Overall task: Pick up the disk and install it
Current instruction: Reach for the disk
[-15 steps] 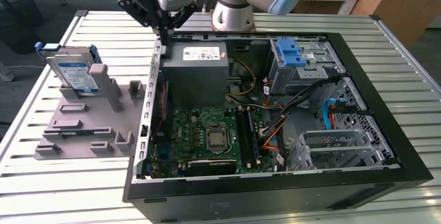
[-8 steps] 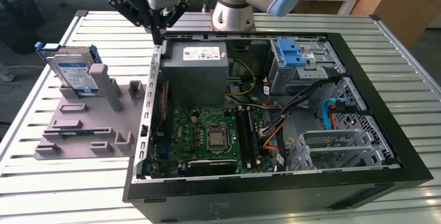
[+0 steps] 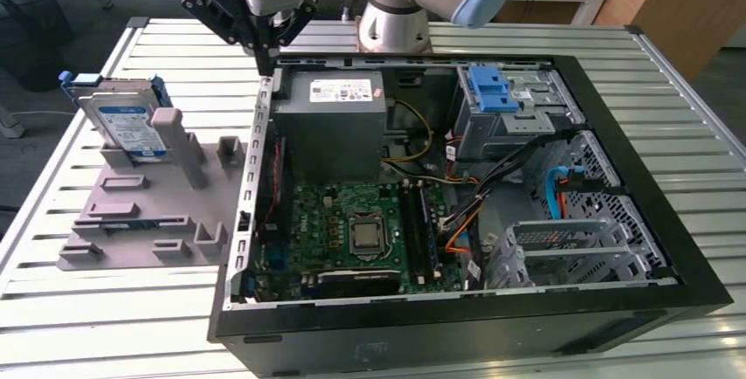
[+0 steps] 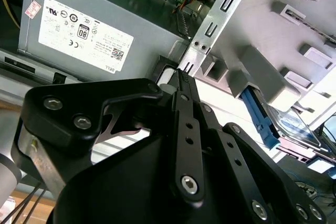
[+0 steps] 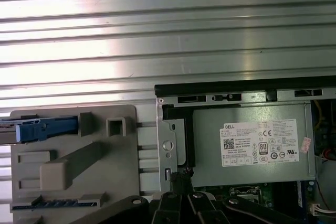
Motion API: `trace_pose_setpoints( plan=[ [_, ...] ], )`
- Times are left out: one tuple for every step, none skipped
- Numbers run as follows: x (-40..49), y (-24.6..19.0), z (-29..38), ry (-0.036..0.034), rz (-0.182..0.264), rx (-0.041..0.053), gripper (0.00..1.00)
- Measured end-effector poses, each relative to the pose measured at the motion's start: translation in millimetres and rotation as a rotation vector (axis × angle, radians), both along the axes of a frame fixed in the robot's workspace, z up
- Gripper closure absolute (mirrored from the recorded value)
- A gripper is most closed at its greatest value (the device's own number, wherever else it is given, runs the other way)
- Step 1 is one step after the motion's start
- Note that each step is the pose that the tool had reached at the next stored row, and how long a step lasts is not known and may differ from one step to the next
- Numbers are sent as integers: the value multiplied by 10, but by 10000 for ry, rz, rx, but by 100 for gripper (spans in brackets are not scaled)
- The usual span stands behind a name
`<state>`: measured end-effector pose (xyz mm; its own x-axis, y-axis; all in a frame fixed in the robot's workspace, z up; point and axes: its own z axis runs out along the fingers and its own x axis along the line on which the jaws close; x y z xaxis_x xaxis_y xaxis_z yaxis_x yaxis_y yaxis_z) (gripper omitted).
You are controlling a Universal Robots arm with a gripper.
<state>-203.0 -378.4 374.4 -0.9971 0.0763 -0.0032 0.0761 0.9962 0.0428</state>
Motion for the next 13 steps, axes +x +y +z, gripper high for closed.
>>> trace_pose_setpoints(
  plan=[
    [-5,0,0,0,-1,0,89],
    [-11,1,0,0,0,0,89],
    [-16,2,0,1,0,-1,89],
    [-23,3,-1,0,0,0,89],
    [-28,4,-1,1,0,0,89],
    [-33,5,-1,0,1,0,89],
    [-38,6,-1,1,0,-1,89],
    [-42,6,-1,1,0,-1,89],
    [-43,6,-1,1,1,0,89],
    [-44,5,-1,1,1,-1,89],
    [-45,5,-1,0,1,0,89],
    [-46,5,-1,1,1,-1,89],
    [-48,6,-1,1,0,-1,89]
  ],
)
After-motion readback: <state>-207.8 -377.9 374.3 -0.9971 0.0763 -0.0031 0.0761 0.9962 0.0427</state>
